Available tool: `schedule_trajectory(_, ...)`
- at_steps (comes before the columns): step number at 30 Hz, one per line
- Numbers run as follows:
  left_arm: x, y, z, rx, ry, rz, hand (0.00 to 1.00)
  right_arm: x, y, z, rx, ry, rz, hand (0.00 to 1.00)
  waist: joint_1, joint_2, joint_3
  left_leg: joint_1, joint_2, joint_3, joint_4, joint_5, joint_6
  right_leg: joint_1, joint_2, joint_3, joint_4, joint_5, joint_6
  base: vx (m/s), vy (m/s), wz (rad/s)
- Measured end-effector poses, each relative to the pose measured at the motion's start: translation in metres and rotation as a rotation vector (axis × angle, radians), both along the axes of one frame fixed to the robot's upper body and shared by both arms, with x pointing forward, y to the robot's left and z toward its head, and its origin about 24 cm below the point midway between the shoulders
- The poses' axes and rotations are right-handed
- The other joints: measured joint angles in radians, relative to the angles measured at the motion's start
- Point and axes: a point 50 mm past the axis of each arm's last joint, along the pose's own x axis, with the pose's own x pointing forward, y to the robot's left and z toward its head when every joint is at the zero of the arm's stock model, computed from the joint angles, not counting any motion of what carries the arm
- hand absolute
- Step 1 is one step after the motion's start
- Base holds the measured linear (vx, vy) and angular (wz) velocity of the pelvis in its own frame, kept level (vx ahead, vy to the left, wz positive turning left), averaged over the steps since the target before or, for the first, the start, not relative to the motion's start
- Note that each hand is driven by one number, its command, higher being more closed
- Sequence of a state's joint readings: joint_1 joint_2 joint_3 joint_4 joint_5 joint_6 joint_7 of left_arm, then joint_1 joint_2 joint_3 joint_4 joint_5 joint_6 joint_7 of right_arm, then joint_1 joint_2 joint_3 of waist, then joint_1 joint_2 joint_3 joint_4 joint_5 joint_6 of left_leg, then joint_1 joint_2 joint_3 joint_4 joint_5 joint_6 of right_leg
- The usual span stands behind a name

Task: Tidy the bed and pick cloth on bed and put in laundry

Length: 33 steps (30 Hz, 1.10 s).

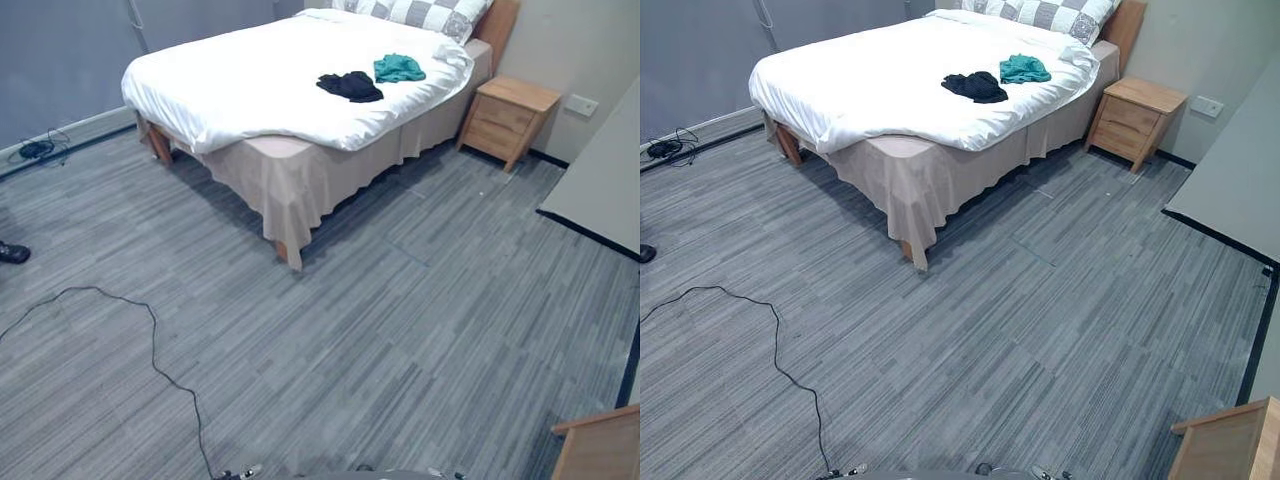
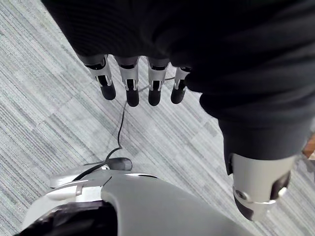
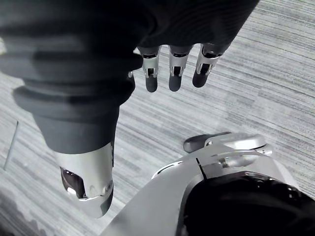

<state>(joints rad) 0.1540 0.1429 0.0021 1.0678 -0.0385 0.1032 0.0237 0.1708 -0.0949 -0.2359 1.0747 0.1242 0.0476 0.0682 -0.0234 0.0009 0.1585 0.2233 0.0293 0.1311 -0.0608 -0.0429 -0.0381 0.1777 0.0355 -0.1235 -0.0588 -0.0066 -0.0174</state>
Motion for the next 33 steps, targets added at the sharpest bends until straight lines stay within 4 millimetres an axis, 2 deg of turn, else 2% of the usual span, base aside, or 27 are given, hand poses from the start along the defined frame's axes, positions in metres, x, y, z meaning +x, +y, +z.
schedule_trajectory(2, 0.000, 0.000, 0.000, -0.001, 0.000, 0.000, 0.00, 0.000, -0.001, 0.000, -0.003, 0.002, 0.006, 0.00, 0.003, -0.004, 0.006, -0.023, 0.003, 0.009, 0.010, -0.012, -0.001, -0.018, 0.003, 0.009, -0.001, -0.002, 0.000, -0.11, -0.022, -0.15)
schedule_trajectory(3, 0.002, 0.000, 0.000, -0.002, -0.004, -0.001, 0.00, 0.004, -0.001, 0.001, -0.006, -0.005, 0.017, 0.00, 0.007, -0.002, 0.007, -0.053, 0.005, 0.013, 0.032, -0.031, 0.005, -0.059, 0.001, 0.009, 0.039, -0.028, 0.000, -0.09, -0.020, -0.23)
schedule_trajectory(5, 0.008, 0.000, 0.001, -0.002, -0.018, -0.006, 0.00, 0.011, -0.001, 0.001, -0.008, -0.017, 0.022, 0.00, 0.009, -0.007, 0.018, -0.100, -0.001, 0.025, 0.092, -0.050, 0.024, -0.167, -0.023, -0.014, 0.203, -0.102, 0.035, -0.05, -0.001, -0.21)
schedule_trajectory(6, 0.011, 0.003, 0.002, 0.003, -0.025, 0.002, 0.00, 0.017, -0.001, 0.002, -0.007, -0.036, 0.014, 0.00, 0.005, -0.016, 0.042, -0.129, 0.000, 0.021, 0.136, -0.077, 0.040, -0.238, -0.056, -0.034, 0.358, -0.169, 0.090, -0.09, -0.018, -0.09)
schedule_trajectory(7, 0.017, 0.009, 0.004, 0.013, -0.038, 0.014, 0.00, 0.026, 0.002, 0.004, 0.007, -0.069, -0.004, 0.00, 0.007, -0.036, 0.065, -0.144, -0.015, 0.023, 0.166, -0.093, 0.043, -0.323, -0.103, -0.051, 0.556, -0.194, 0.090, -0.10, -0.032, 0.01)
schedule_trajectory(9, 0.022, 0.014, 0.006, 0.024, -0.051, 0.019, 0.00, 0.033, 0.006, 0.004, 0.026, -0.092, -0.025, 0.00, 0.001, -0.050, 0.119, -0.124, -0.014, 0.012, 0.215, -0.118, 0.052, -0.415, -0.136, -0.044, 0.770, -0.189, 0.063, 0.03, -0.091, 0.20)
schedule_trajectory(11, 0.023, 0.014, 0.006, 0.024, -0.053, 0.025, 0.00, 0.031, 0.007, 0.004, 0.032, -0.086, -0.039, 0.00, 0.001, -0.050, 0.126, -0.091, 0.012, -0.004, 0.220, -0.134, 0.034, -0.427, -0.140, -0.036, 0.743, -0.210, 0.073, 0.14, -0.138, 0.25)
schedule_trajectory(12, 0.024, 0.014, 0.006, 0.024, -0.055, 0.023, 0.00, 0.033, 0.006, 0.004, 0.029, -0.094, -0.038, 0.00, -0.001, -0.044, 0.129, -0.087, 0.040, -0.015, 0.220, -0.146, 0.014, -0.428, -0.134, -0.037, 0.642, -0.204, 0.069, 0.17, -0.214, 0.28)
schedule_trajectory(14, 0.030, 0.013, 0.007, 0.019, -0.067, 0.014, 0.00, 0.038, 0.004, 0.005, 0.030, -0.110, -0.051, 0.00, -0.010, -0.032, 0.140, -0.087, 0.091, -0.035, 0.220, -0.169, -0.023, -0.441, -0.125, -0.027, 0.409, -0.121, 0.078, 0.26, -0.254, 0.26)
schedule_trajectory(15, 0.034, 0.013, 0.008, 0.022, -0.074, 0.005, 0.00, 0.041, 0.004, 0.006, 0.033, -0.119, -0.064, 0.00, -0.012, -0.033, 0.151, -0.090, 0.113, -0.046, 0.218, -0.182, -0.043, -0.456, -0.133, -0.003, 0.260, -0.037, 0.106, 0.30, -0.235, 0.10)
schedule_trajectory(17, 0.039, 0.020, 0.010, 0.040, -0.082, -0.006, 0.00, 0.042, 0.007, 0.005, 0.045, -0.115, -0.075, 0.00, -0.013, -0.054, 0.182, -0.075, 0.122, -0.052, 0.236, -0.216, -0.084, -0.485, -0.190, 0.007, 0.226, 0.006, 0.139, 0.36, -0.390, 0.02)
schedule_trajectory(18, 0.046, 0.015, 0.010, 0.032, -0.099, -0.011, 0.00, 0.044, 0.004, 0.006, 0.038, -0.120, -0.084, 0.00, -0.014, -0.032, 0.212, -0.037, 0.163, -0.049, 0.252, -0.257, -0.088, -0.499, -0.168, -0.016, 0.326, 0.061, 0.125, 0.38, -0.438, -0.08)
schedule_trajectory(19, 0.047, 0.011, 0.010, 0.024, -0.099, -0.016, 0.00, 0.044, 0.000, 0.007, 0.026, -0.124, -0.088, 0.00, -0.018, -0.009, 0.219, -0.019, 0.185, -0.047, 0.247, -0.275, -0.069, -0.519, -0.152, -0.021, 0.392, 0.043, 0.118, 0.43, -0.421, -0.13)
schedule_trajectory(20, 0.048, 0.004, 0.009, 0.008, -0.108, -0.018, 0.00, 0.041, -0.006, 0.007, 0.007, -0.110, -0.092, 0.00, -0.026, 0.024, 0.210, 0.012, 0.219, -0.044, 0.226, -0.299, -0.036, -0.553, -0.126, -0.045, 0.490, -0.002, 0.052, 0.58, -0.412, -0.01)
schedule_trajectory(21, 0.049, 0.000, 0.009, -0.001, -0.118, -0.022, 0.00, 0.039, -0.010, 0.007, -0.004, -0.102, -0.109, 0.00, -0.037, 0.047, 0.202, -0.003, 0.247, -0.071, 0.358, -0.299, -0.061, -0.562, -0.102, -0.076, 0.541, -0.045, -0.014, 0.61, -0.408, -0.08)
schedule_trajectory(22, 0.049, 0.001, 0.009, 0.000, -0.121, -0.021, 0.00, 0.038, -0.010, 0.007, -0.008, -0.100, -0.108, 0.00, -0.039, 0.053, 0.199, -0.030, 0.252, -0.079, 0.490, -0.288, -0.080, -0.560, -0.086, -0.079, 0.555, -0.065, -0.041, 0.67, -0.393, -0.17)
schedule_trajectory(23, 0.049, 0.002, 0.009, 0.000, -0.130, -0.017, 0.00, 0.035, -0.011, 0.007, -0.015, -0.089, -0.086, 0.00, -0.049, 0.055, 0.197, -0.072, 0.251, -0.074, 0.702, -0.246, -0.120, -0.532, -0.058, -0.088, 0.557, -0.099, -0.059, 0.45, -0.272, -0.13)
schedule_trajectory(24, 0.050, 0.001, 0.009, -0.004, -0.141, -0.006, 0.00, 0.029, -0.012, 0.006, -0.023, -0.074, -0.082, 0.00, -0.054, 0.065, 0.191, -0.089, 0.251, -0.061, 0.806, -0.164, -0.130, -0.503, -0.035, -0.100, 0.551, -0.122, -0.061, 0.53, -0.298, 0.07)
schedule_trajectory(25, 0.051, -0.003, 0.009, -0.014, -0.156, 0.007, 0.00, 0.022, -0.015, 0.005, -0.040, -0.056, -0.066, 0.00, -0.062, 0.083, 0.184, -0.106, 0.257, -0.041, 0.869, 0.034, -0.117, -0.461, -0.001, -0.120, 0.518, -0.131, -0.073, 0.49, -0.220, 0.21)
schedule_trajectory(26, 0.051, -0.004, 0.009, -0.022, -0.166, 0.027, 0.00, 0.017, -0.017, 0.004, -0.050, -0.034, -0.049, 0.00, -0.060, 0.090, 0.183, -0.123, 0.279, -0.038, 0.927, 0.123, -0.080, -0.402, 0.036, -0.123, 0.462, -0.128, -0.083, 0.54, -0.231, 0.24)
schedule_trajectory(27, 0.055, 0.002, 0.011, -0.016, -0.190, 0.057, 0.00, 0.017, -0.012, 0.003, -0.045, -0.014, 0.003, 0.00, -0.049, 0.077, 0.191, -0.199, 0.277, -0.045, 1.091, 0.046, -0.034, -0.329, 0.060, -0.121, 0.396, -0.125, -0.106, 0.41, -0.165, 0.23)
schedule_trajectory(28, 0.058, 0.007, 0.013, -0.005, -0.212, 0.070, 0.00, 0.018, -0.012, 0.003, -0.047, -0.013, 0.018, 0.00, -0.042, 0.057, 0.201, -0.269, 0.252, -0.045, 1.188, -0.042, -0.012, -0.265, 0.067, -0.118, 0.343, -0.122, -0.112, 0.29, -0.137, 0.25)
schedule_trajectory(29, 0.058, 0.009, 0.014, -0.001, -0.221, 0.079, 0.00, 0.019, -0.011, 0.003, -0.049, -0.021, 0.028, 0.00, -0.030, 0.042, 0.205, -0.328, 0.212, -0.038, 1.208, -0.102, -0.012, -0.204, 0.068, -0.114, 0.297, -0.122, -0.112, 0.34, -0.158, 0.15)
schedule_trajectory(30, 0.057, 0.008, 0.014, -0.004, -0.221, 0.081, 0.00, 0.021, -0.010, 0.004, -0.052, -0.040, 0.050, 0.00, -0.004, 0.029, 0.207, -0.396, 0.156, -0.002, 1.136, -0.162, -0.012, -0.133, 0.067, -0.103, 0.243, -0.124, -0.115, 0.33, -0.148, -0.10)
schedule_trajectory(31, 0.055, 0.005, 0.014, -0.018, -0.232, 0.099, 0.00, 0.029, -0.012, 0.005, -0.054, -0.069, 0.058, 0.00, 0.017, 0.021, 0.210, -0.445, 0.116, 0.042, 0.983, -0.182, -0.005, -0.082, 0.065, -0.095, 0.217, -0.125, -0.102, 0.40, -0.154, -0.26)
schedule_trajectory(32, 0.053, 0.004, 0.014, -0.023, -0.238, 0.103, 0.00, 0.034, -0.014, 0.007, -0.058, -0.081, 0.062, 0.00, 0.026, 0.023, 0.210, -0.463, 0.104, 0.073, 0.873, -0.181, -0.006, -0.059, 0.065, -0.095, 0.210, -0.132, -0.100, 0.32, -0.096, -0.31)
schedule_trajectory(33, 0.049, 0.003, 0.013, -0.031, -0.240, 0.130, 0.00, 0.042, -0.014, 0.009, -0.060, -0.109, 0.068, 0.00, 0.041, 0.027, 0.212, -0.473, 0.092, 0.154, 0.649, -0.164, -0.019, -0.024, 0.065, -0.093, 0.205, -0.158, -0.098, 0.41, -0.091, -0.10)
